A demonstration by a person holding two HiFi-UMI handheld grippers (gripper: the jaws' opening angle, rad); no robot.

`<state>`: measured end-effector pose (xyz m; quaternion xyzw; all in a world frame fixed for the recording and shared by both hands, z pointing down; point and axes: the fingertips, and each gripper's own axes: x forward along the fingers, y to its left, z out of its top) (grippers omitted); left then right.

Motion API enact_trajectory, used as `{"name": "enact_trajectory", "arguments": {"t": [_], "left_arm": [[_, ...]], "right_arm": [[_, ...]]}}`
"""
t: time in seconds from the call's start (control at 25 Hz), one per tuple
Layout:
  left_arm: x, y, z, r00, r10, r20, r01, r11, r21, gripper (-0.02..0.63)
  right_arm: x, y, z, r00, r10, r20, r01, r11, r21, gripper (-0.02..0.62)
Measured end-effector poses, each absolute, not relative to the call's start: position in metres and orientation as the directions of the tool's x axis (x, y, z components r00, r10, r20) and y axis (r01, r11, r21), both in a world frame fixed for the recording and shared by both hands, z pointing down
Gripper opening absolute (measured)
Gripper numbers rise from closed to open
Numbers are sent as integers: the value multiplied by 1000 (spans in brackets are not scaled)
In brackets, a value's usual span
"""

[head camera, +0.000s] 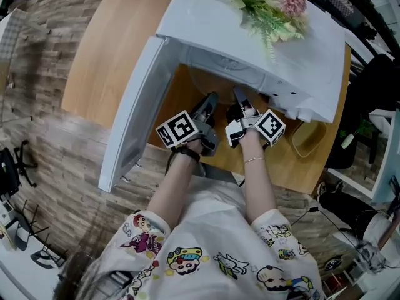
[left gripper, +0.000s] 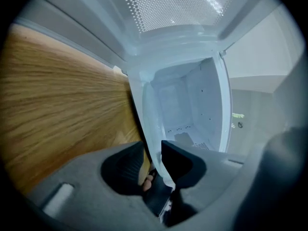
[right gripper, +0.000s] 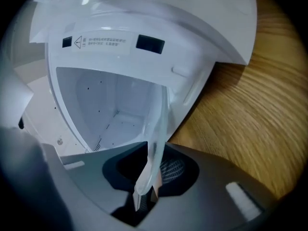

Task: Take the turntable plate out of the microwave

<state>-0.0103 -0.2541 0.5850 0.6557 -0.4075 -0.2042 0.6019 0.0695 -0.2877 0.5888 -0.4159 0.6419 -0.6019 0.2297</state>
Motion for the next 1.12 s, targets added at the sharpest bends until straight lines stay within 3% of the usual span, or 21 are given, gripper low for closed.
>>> {"name": "enact_trajectory", "arguments": {"t": [0.08, 0.36, 0.52, 1.12], "left_arm": [[-13, -264, 586, 575, -790, 210, -274, 56, 960, 129], [-19, -295, 591, 554, -803, 219, -293, 58, 954, 130], [-20, -299, 587, 558, -801, 219, -308, 45, 950, 58], [-25, -272, 575, 582, -785, 214, -346, -1, 938, 55]], "right_arm": [[70, -289, 589, -547, -814, 193, -243, -66, -968, 67], [65, -296, 588, -535, -833, 140, -145, -73, -987, 59], [64, -297, 588, -515, -846, 141, -151, -73, -986, 52], [58, -267, 573, -481, -874, 76, -119, -21, -993, 48]]}}
